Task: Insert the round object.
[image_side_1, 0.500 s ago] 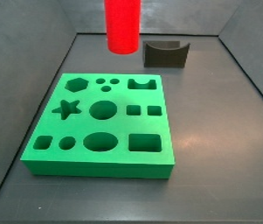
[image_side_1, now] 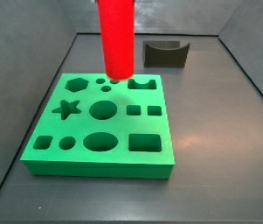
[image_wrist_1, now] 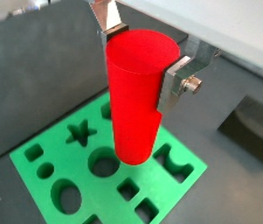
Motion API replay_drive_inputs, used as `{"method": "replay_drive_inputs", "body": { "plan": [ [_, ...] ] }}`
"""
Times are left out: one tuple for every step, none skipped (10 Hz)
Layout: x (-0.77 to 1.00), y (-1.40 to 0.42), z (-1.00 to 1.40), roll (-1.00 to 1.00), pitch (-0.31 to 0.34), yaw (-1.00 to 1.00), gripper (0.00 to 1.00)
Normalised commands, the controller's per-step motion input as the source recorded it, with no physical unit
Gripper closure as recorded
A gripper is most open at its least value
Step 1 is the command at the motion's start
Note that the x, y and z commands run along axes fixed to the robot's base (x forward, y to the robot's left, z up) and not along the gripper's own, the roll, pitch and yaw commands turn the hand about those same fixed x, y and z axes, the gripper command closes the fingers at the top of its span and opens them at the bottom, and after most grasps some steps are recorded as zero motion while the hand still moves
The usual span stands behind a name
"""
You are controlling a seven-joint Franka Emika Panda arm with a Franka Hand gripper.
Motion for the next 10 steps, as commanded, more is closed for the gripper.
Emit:
{"method": "replay_drive_inputs", "body": {
  "plan": [
    [0.00, -0.43, -0.25, 0.00, -0.094, 0.15, 1.00],
    [-0.08, -0.42, -0.27, 0.06, -0.100, 0.07, 1.00],
    [-0.17, -0.35, -0.26, 0.10, -0.087, 0.00, 1.00],
    [-0.19, -0.05, -0.30, 0.00, -0.107, 0.00, 1.00],
    [-0.25, 0.00, -0.32, 0.00, -0.146, 0.00, 1.00],
    [-0.22, 0.00, -0.28, -0.01, -0.166, 0.00, 1.00],
    [-0.33, 0.00, -0.36, 0.00, -0.167, 0.00, 1.00],
    [-0.27, 0.00, -0.34, 0.00, -0.124, 0.00, 1.00],
    [-0.16, 0.00, -0.25, 0.00, -0.076, 0.00, 1.00],
    [0.00, 0.00, -0.20, 0.00, 0.000, 0.00, 1.00]
  ]
}}
